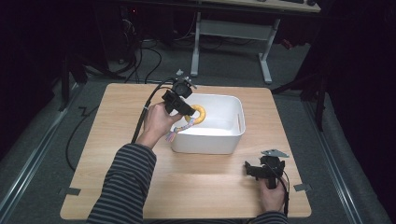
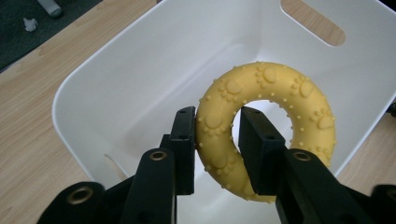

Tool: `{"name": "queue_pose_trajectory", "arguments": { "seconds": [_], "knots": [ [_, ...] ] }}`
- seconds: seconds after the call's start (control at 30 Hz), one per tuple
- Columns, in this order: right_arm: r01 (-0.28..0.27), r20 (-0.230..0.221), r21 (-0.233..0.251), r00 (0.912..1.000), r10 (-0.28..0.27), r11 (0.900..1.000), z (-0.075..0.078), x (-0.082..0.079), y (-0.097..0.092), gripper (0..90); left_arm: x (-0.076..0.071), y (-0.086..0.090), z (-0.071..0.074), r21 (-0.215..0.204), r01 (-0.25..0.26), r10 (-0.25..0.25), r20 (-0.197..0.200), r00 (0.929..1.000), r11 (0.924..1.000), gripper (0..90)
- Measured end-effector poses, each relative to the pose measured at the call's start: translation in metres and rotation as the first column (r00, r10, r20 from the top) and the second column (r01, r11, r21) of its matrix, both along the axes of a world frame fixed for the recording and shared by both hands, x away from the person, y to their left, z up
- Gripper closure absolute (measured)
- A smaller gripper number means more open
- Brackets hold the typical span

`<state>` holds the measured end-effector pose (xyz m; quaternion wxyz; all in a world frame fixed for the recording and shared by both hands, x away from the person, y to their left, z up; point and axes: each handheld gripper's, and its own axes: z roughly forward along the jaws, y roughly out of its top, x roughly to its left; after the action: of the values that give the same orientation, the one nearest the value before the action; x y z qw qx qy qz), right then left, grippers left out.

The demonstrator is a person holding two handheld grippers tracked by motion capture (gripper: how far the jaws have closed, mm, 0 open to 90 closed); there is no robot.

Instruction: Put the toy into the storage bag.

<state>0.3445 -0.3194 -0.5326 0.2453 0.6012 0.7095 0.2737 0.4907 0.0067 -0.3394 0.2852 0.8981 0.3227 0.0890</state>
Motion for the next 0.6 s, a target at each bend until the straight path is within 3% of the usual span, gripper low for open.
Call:
{"name": "queue_pose_trajectory", "arguments": {
  "seconds": [0.13,0.6],
  "knots": [
    [0.000,0.000,0.000,1.0000,0.000,1.0000,0.000,0.000,0.000,2.0,0.001,-0.006,-0.003,0.023,0.000,0.000,0.006,1.0000,0.9997,67.6],
    [0.000,0.000,0.000,1.0000,0.000,1.0000,0.000,0.000,0.000,2.0,0.005,-0.021,-0.021,0.065,0.019,-0.017,-0.027,0.9995,0.9977,67.4]
  ]
}}
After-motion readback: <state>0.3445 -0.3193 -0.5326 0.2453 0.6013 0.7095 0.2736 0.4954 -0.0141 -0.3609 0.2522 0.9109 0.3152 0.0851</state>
